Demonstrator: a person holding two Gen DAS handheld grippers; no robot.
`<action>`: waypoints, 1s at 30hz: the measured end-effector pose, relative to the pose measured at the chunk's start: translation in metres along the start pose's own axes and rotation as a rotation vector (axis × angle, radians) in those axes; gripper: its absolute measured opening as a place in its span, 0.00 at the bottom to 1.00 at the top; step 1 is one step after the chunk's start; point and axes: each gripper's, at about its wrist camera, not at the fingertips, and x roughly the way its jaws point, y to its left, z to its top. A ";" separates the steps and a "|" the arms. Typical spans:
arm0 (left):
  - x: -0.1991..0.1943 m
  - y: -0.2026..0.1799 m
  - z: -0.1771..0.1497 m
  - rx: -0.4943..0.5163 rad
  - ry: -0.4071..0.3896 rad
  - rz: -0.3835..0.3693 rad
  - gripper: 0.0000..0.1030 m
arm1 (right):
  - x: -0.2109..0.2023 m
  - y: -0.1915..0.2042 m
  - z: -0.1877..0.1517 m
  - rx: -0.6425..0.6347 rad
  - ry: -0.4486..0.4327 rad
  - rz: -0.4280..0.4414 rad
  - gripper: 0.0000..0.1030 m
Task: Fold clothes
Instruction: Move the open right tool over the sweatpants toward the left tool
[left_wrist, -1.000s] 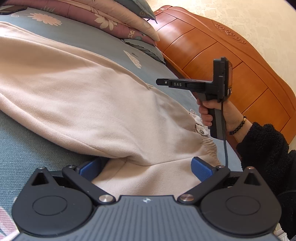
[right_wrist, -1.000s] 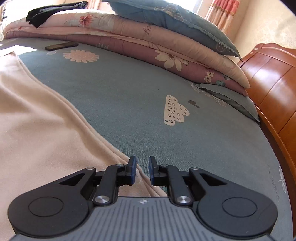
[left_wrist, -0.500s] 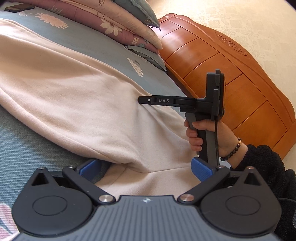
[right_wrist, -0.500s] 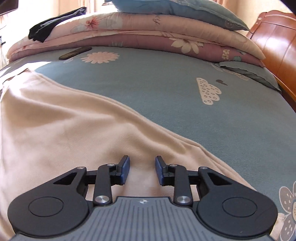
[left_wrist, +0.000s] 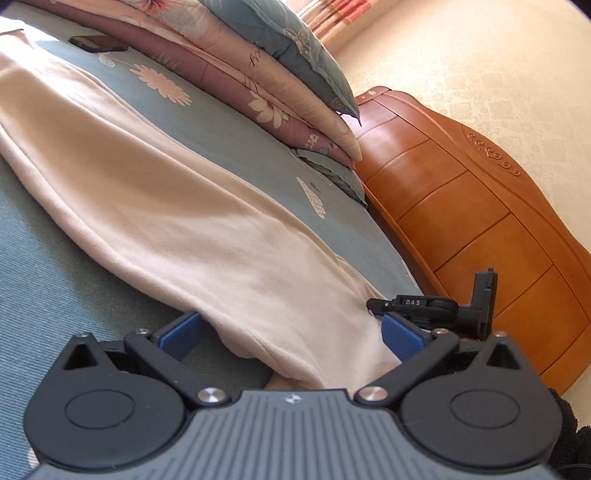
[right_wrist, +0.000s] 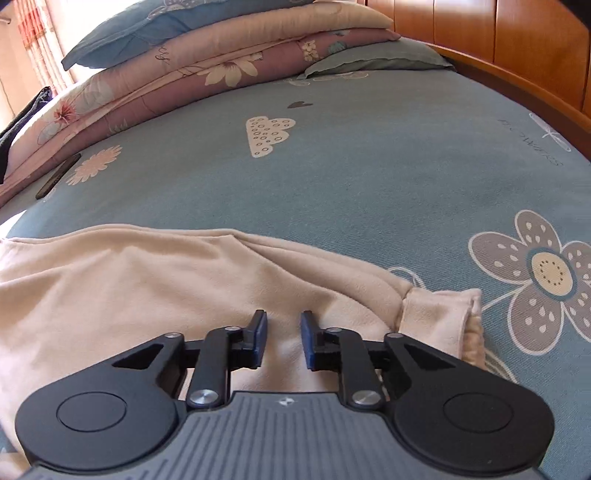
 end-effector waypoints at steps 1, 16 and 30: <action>-0.003 0.004 0.002 -0.015 -0.026 0.036 0.99 | 0.001 0.001 0.000 0.023 -0.010 -0.015 0.15; -0.003 0.031 0.008 -0.132 -0.072 0.105 0.99 | -0.036 0.177 -0.070 -0.428 0.194 0.438 0.22; -0.002 0.033 0.006 -0.134 -0.068 0.098 0.99 | -0.082 0.187 -0.105 -0.537 0.201 0.443 0.25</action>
